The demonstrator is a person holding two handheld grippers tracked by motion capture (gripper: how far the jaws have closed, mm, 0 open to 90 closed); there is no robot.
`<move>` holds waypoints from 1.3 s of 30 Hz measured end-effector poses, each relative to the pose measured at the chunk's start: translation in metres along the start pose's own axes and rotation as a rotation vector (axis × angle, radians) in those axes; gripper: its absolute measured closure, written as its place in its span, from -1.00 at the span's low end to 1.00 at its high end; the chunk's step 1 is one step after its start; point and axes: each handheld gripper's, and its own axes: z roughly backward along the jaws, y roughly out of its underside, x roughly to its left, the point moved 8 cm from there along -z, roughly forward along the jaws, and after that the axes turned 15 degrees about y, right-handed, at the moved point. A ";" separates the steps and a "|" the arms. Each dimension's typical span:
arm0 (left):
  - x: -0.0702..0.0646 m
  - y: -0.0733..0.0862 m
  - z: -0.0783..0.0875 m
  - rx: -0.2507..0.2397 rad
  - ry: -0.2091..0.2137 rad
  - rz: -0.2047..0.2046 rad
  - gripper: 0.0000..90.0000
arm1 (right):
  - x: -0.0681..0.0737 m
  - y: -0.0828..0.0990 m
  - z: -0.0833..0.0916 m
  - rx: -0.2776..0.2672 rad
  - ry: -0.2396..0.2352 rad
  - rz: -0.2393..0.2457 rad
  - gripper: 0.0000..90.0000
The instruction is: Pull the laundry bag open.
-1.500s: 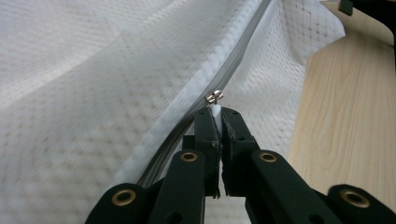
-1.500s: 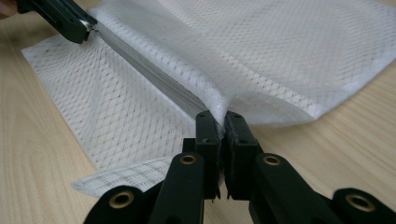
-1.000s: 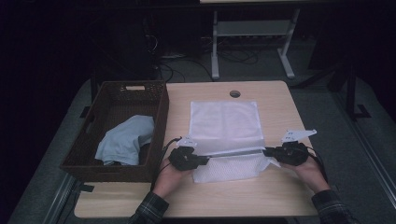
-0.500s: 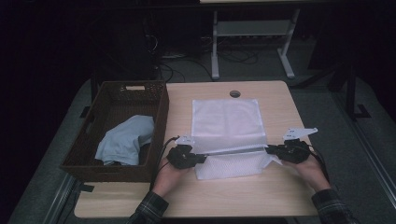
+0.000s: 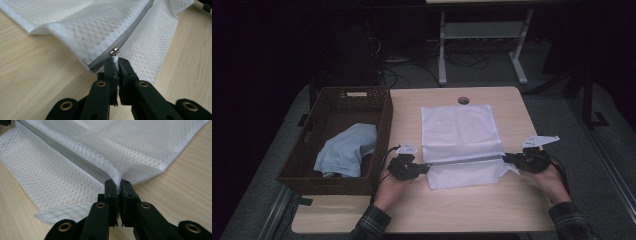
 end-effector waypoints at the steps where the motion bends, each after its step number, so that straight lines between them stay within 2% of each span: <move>1: 0.000 0.000 0.000 0.001 -0.002 0.001 0.93 | -0.001 0.001 -0.001 0.002 -0.003 -0.003 0.89; 11: 0.006 0.004 0.004 0.006 -0.039 0.036 0.93 | 0.000 0.001 -0.005 0.014 -0.003 0.004 0.89; 16: 0.009 0.007 0.003 0.026 -0.055 0.048 0.93 | 0.000 0.002 -0.008 0.017 -0.003 -0.001 0.88; 20: 0.012 0.009 0.000 0.046 -0.063 0.042 0.93 | 0.000 0.005 -0.015 0.021 0.006 0.019 0.86; 24: 0.014 0.011 -0.003 0.060 -0.076 0.038 0.92 | -0.001 0.008 -0.020 0.032 -0.003 0.009 0.82; 30: 0.018 0.012 -0.003 0.068 -0.103 0.031 0.91 | 0.001 0.011 -0.020 0.062 -0.016 0.020 0.57; 32: 0.018 0.012 -0.003 0.071 -0.109 0.028 0.88 | 0.002 0.012 -0.019 0.068 -0.024 0.017 0.40; 35: 0.018 0.010 -0.001 0.065 -0.125 0.023 0.70 | 0.006 0.013 -0.017 0.067 -0.033 0.019 0.13; 39: 0.015 0.005 0.000 0.051 -0.141 0.005 0.40 | 0.011 0.011 -0.015 0.057 -0.021 0.039 -0.20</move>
